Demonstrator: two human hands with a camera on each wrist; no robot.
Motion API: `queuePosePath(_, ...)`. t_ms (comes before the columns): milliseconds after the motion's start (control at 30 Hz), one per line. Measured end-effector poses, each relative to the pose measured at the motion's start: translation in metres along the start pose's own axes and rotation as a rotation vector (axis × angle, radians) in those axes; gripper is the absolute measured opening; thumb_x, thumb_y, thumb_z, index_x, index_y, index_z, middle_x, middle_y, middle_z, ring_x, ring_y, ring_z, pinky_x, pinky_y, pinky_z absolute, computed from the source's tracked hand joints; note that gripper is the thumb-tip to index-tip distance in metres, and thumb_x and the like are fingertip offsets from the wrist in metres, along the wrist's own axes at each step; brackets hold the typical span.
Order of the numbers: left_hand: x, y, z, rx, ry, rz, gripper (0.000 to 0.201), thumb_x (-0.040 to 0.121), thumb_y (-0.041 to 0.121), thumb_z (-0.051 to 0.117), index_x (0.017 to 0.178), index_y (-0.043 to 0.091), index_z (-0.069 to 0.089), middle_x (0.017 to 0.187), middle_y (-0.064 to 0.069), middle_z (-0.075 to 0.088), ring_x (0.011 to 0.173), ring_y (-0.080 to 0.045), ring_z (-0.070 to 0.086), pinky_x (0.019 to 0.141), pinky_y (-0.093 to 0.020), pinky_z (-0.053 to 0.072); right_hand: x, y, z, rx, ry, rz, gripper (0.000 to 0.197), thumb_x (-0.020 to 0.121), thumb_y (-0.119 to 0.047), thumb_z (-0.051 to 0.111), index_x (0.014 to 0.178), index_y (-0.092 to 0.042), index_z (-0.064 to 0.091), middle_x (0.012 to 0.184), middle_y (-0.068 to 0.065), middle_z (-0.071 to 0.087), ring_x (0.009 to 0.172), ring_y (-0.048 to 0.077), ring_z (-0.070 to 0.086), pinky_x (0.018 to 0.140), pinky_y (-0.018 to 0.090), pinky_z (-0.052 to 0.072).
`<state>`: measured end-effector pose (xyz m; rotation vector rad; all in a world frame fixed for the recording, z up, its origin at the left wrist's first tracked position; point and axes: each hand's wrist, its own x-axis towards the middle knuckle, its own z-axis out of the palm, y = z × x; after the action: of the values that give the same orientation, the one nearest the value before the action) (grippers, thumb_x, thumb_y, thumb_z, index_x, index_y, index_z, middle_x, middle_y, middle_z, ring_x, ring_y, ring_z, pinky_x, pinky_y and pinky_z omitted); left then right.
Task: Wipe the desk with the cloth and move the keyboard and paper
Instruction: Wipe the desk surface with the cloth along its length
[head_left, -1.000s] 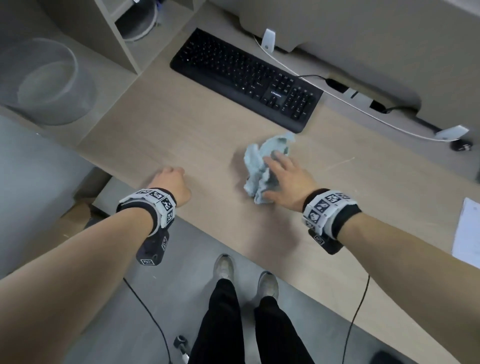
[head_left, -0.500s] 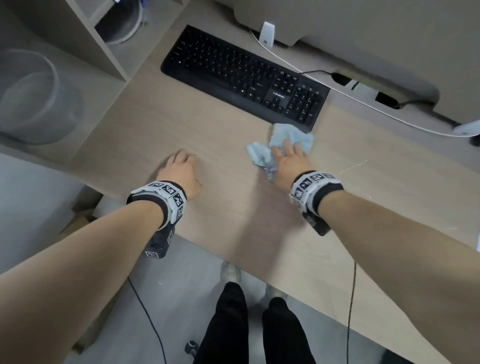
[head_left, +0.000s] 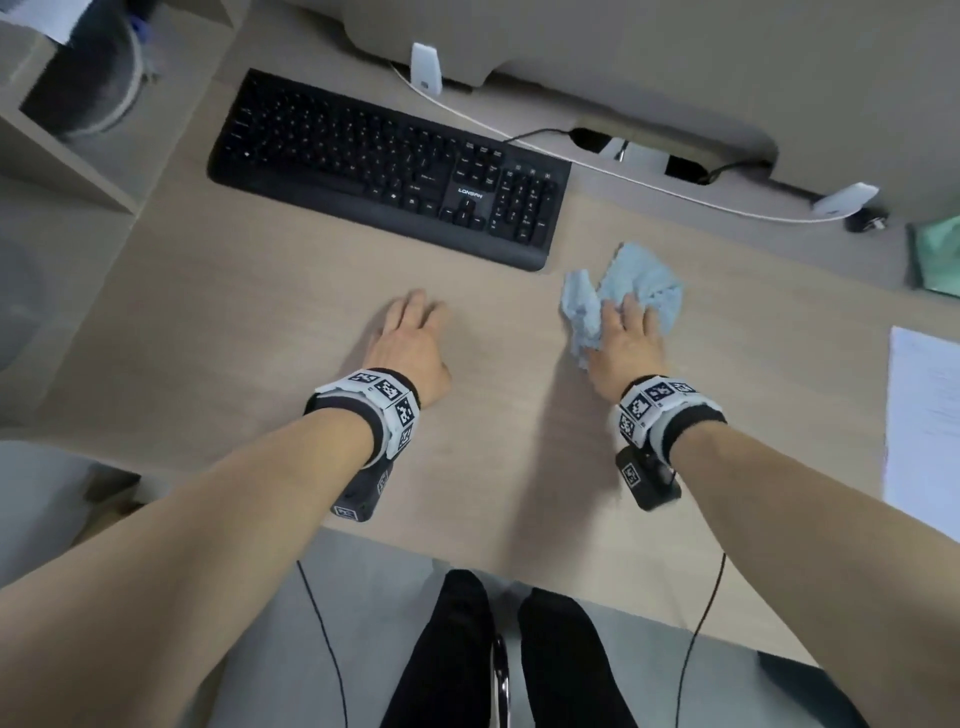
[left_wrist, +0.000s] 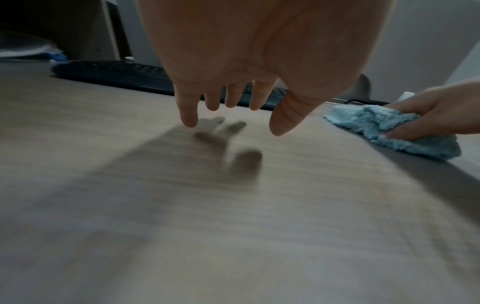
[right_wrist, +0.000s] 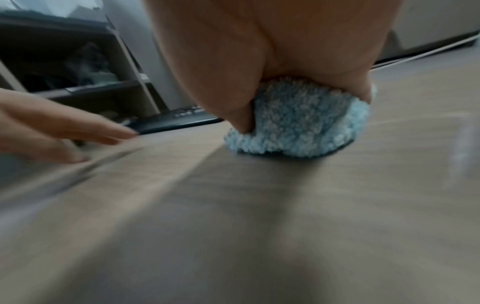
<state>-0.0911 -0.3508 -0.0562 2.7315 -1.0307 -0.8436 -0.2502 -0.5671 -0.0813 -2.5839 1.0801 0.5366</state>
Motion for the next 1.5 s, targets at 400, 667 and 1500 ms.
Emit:
queuePosePath(400, 0.024, 0.042, 0.006, 0.146, -0.119, 0.027, 0.083, 0.069, 0.025, 0.052, 0.146, 0.039, 0.021, 0.16, 0.005, 0.003, 0.146, -0.022, 0.003, 0.113, -0.049, 0.029, 0.019, 0.087, -0.018, 0.001, 0.007, 0.049, 0.07, 0.094, -0.03, 0.054, 0.153, -0.019, 0.017, 0.164, 0.008, 0.004, 0.149, 0.041, 0.002, 0.12, 0.052, 0.017)
queuePosePath(667, 0.028, 0.042, 0.009, 0.189, -0.119, 0.021, 0.092, 0.057, 0.028, 0.045, 0.145, 0.038, 0.021, 0.158, 0.004, 0.006, 0.145, -0.023, 0.004, 0.109, -0.051, 0.034, -0.007, -0.002, -0.002, -0.102, -0.133, -0.358, 0.079, 0.093, -0.022, 0.056, 0.156, -0.018, 0.008, 0.165, 0.006, -0.01, 0.15, 0.036, -0.011, 0.121, 0.053, 0.007)
queuePosePath(1500, 0.026, 0.045, 0.012, 0.217, -0.142, -0.015, 0.09, 0.072, 0.028, 0.056, 0.15, 0.039, 0.014, 0.163, 0.004, -0.003, 0.15, -0.024, -0.002, 0.116, -0.048, 0.025, -0.011, 0.136, -0.009, 0.073, 0.054, 0.076, 0.075, 0.093, -0.023, 0.06, 0.155, -0.018, 0.018, 0.165, 0.009, 0.005, 0.15, 0.037, 0.002, 0.122, 0.047, 0.014)
